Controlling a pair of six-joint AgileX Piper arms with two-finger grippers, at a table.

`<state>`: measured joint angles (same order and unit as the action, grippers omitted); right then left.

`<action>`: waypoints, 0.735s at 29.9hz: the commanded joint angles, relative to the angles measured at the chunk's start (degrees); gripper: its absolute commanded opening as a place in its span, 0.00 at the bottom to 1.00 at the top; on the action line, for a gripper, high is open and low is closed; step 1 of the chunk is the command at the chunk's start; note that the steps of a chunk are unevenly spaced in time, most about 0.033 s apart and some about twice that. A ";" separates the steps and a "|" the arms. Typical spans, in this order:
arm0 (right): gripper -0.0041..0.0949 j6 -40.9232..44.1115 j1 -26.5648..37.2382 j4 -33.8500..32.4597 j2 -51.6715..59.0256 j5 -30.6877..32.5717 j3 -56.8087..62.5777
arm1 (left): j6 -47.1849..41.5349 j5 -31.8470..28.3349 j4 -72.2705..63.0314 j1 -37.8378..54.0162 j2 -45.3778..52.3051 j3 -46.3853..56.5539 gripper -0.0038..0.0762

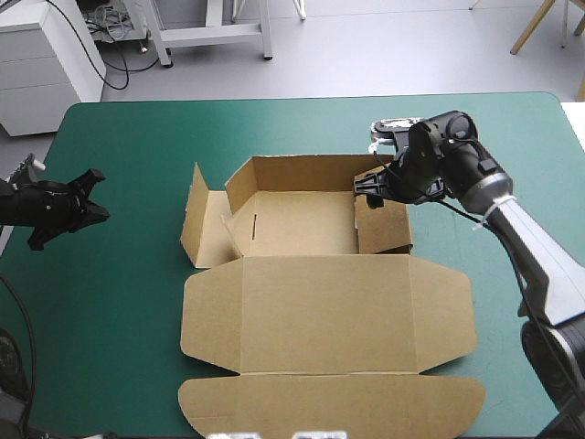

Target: Fold the box

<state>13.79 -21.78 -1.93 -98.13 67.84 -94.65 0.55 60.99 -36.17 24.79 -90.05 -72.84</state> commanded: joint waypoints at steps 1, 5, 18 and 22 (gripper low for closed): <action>0.76 -0.78 0.80 -0.58 -0.87 -2.79 -1.16 | -0.55 -0.42 -2.15 0.06 2.37 -1.41 0.04; 0.76 -0.97 2.38 -0.44 -3.98 -2.43 -1.16 | -0.55 -0.42 -2.03 0.06 2.37 -1.41 0.04; 0.68 -1.58 4.31 3.01 -7.41 -3.02 -1.16 | -0.86 -0.42 -3.04 0.06 2.37 -1.41 0.04; 0.46 -1.58 4.31 3.82 -7.88 -3.70 -1.16 | -0.86 -0.42 -3.04 0.06 2.37 -1.41 0.04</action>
<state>12.74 -17.78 1.53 -108.82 65.14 -94.26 0.00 61.15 -36.21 24.79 -90.05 -72.84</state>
